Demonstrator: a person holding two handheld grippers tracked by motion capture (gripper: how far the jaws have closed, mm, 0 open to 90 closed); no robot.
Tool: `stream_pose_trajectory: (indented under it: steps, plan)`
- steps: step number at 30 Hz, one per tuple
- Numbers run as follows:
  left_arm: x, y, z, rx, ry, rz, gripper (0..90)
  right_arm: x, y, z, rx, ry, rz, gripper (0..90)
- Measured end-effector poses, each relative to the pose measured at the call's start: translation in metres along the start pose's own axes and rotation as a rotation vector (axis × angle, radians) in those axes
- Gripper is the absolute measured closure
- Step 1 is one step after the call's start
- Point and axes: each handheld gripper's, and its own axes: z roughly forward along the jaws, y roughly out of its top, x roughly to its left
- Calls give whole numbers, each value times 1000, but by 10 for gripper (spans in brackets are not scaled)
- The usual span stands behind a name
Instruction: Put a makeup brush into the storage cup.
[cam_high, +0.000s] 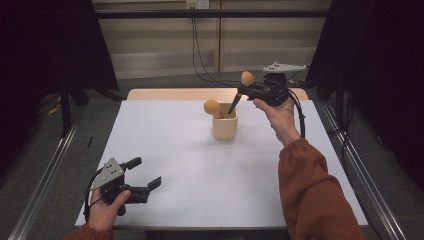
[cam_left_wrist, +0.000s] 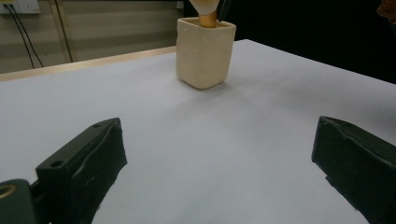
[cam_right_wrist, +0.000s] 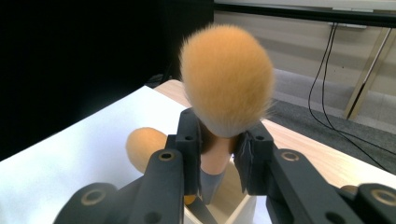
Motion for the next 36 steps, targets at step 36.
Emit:
stream_pose_trajectory:
  steps: [36]
  plan:
    - [5,-1,0,8,14,-8,27,-10,-30,29,83,-12,19,733]
